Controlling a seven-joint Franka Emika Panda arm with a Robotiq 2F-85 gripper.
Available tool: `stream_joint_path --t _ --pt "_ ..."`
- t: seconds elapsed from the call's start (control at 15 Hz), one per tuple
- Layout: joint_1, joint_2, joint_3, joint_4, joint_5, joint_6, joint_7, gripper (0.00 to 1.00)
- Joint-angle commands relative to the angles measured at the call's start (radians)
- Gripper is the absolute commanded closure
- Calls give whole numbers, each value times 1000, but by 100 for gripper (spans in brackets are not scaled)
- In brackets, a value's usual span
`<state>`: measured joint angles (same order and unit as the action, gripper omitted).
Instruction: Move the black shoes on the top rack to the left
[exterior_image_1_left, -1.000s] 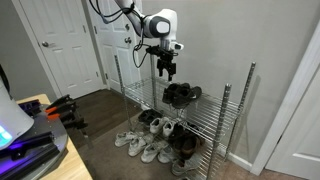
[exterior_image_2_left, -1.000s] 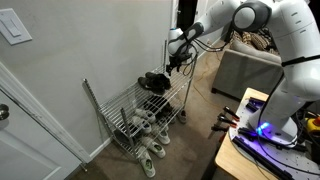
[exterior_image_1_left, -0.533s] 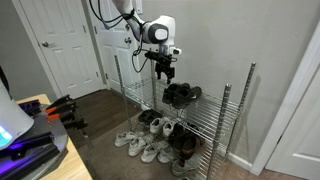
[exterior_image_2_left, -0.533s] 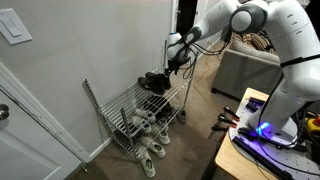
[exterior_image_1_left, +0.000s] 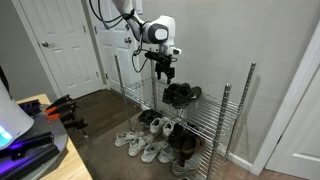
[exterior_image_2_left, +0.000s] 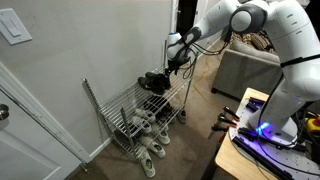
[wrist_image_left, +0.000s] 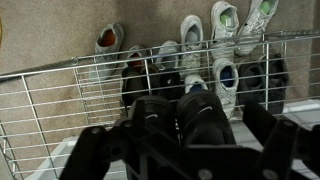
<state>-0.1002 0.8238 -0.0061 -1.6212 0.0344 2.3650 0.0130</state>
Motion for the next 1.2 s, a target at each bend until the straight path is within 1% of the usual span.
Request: stream_joint_path --t 0.0,0.33,0.53,0.67,0.8,1.13 --pt "20 77 -14 58 5 49 19 0" --pt "36 201 -15 162 5 165 36 0" --pt "40 246 -18 197 9 301 41 0" --pt "41 276 -18 224 9 361 41 0" --pt "39 306 -13 252 11 388 40 0" --pt "41 384 -6 341 11 363 36 0"
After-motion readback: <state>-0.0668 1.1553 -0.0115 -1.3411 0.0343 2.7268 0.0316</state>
